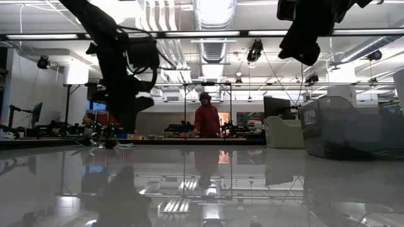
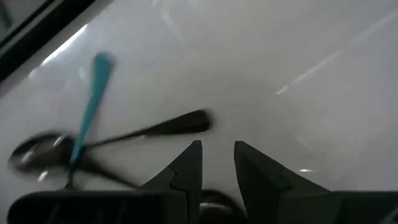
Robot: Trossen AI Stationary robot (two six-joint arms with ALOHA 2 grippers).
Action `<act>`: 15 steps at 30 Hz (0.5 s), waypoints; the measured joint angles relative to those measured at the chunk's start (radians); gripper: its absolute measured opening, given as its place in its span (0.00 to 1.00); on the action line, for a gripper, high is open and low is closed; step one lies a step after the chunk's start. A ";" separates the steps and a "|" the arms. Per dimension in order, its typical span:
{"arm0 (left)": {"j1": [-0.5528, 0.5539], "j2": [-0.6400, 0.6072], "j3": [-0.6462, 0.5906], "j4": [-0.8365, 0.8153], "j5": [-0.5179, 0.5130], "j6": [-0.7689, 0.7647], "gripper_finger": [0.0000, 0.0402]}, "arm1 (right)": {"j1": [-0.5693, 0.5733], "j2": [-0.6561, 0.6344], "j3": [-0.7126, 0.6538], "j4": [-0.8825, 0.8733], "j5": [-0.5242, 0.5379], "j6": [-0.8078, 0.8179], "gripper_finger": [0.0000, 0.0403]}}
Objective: Sort silverware by color (type)
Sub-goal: Put the black spoon into the black bin
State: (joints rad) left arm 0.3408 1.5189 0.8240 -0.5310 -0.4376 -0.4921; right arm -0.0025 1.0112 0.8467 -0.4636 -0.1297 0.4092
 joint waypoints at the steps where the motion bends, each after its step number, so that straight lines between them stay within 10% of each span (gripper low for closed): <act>1: 0.012 0.002 -0.007 -0.009 -0.011 -0.020 0.19 | 0.000 0.003 0.000 -0.004 0.000 -0.015 0.25; 15: 0.094 0.005 -0.127 -0.010 -0.074 -0.349 0.19 | 0.000 0.046 0.000 -0.012 0.001 -0.124 0.25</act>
State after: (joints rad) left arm 0.4343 1.5242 0.6972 -0.5411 -0.5119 -0.8408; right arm -0.0025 1.0569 0.8463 -0.4759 -0.1291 0.2855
